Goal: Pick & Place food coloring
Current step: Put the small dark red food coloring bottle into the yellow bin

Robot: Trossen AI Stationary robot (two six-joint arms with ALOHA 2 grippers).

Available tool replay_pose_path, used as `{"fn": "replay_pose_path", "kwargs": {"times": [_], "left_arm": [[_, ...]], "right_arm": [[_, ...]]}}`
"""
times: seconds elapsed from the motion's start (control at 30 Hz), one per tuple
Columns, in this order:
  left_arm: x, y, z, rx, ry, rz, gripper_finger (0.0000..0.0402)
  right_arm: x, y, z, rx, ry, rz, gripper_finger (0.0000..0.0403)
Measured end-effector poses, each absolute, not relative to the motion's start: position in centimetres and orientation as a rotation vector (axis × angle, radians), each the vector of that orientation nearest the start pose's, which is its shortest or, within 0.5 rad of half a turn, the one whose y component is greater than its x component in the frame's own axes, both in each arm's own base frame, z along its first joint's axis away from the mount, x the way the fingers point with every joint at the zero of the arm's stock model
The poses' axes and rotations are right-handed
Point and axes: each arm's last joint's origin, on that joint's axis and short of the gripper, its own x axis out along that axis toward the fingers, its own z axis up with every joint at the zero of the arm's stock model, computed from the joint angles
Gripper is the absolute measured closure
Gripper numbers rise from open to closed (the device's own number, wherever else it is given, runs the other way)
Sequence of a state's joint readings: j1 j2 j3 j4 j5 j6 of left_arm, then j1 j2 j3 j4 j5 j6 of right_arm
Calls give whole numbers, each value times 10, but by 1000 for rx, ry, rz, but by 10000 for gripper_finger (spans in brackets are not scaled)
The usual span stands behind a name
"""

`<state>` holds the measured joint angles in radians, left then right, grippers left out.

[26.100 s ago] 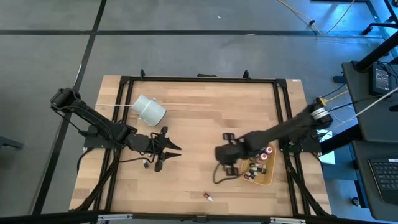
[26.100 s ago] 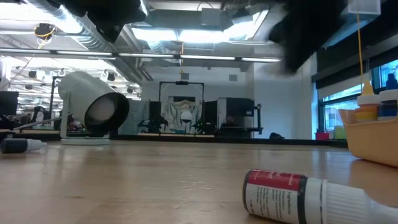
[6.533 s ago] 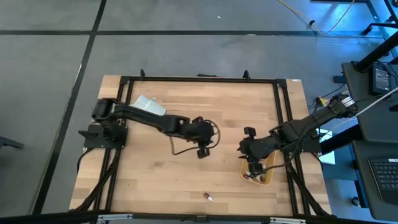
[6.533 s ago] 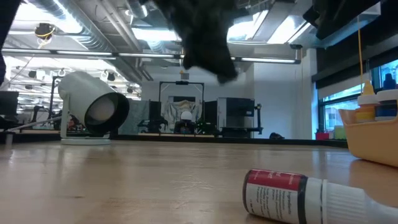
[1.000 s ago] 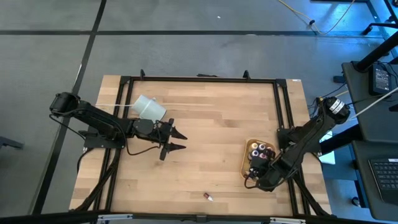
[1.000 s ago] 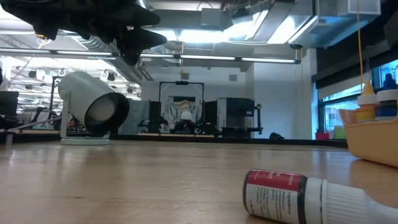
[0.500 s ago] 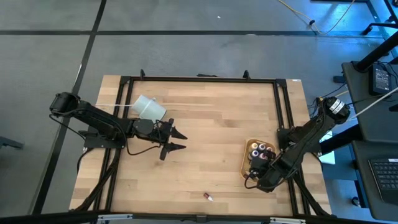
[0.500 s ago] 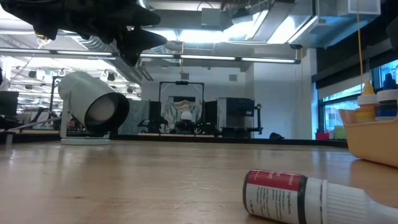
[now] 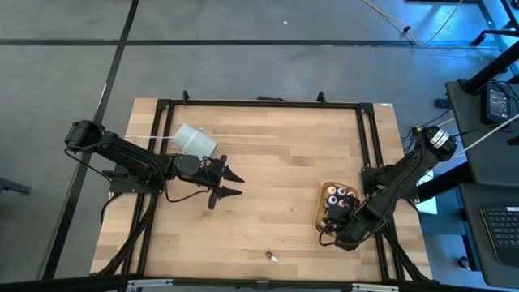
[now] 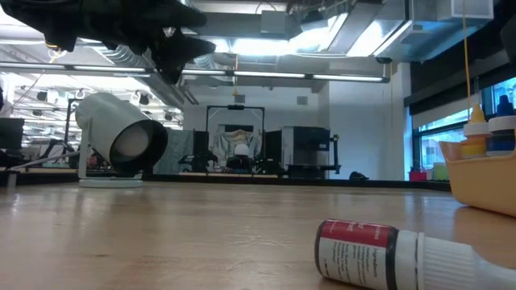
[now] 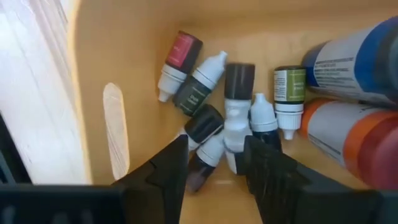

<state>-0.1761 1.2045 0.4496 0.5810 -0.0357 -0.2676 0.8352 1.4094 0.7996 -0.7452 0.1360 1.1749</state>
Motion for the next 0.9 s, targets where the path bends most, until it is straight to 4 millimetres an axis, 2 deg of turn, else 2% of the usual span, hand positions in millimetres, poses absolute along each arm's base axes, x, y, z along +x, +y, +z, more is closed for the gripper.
{"fn": "replay_pose_path", "kwargs": {"times": [0.17, 0.4, 0.6, 0.9], "left_arm": [[239, -45, 219, -263, 85, -235, 207], [249, -51, 218, -144, 10, -402, 209], [273, -64, 215, -82, 1, -520, 210], [323, -91, 215, -90, 53, -572, 216]], "right_arm": [[165, 175, 198, 343, 1297, -193, 243], [176, 181, 227, 190, 1087, -176, 242], [179, 181, 231, 125, 1009, -188, 242], [180, 180, 231, 122, 1001, -194, 242]]}}
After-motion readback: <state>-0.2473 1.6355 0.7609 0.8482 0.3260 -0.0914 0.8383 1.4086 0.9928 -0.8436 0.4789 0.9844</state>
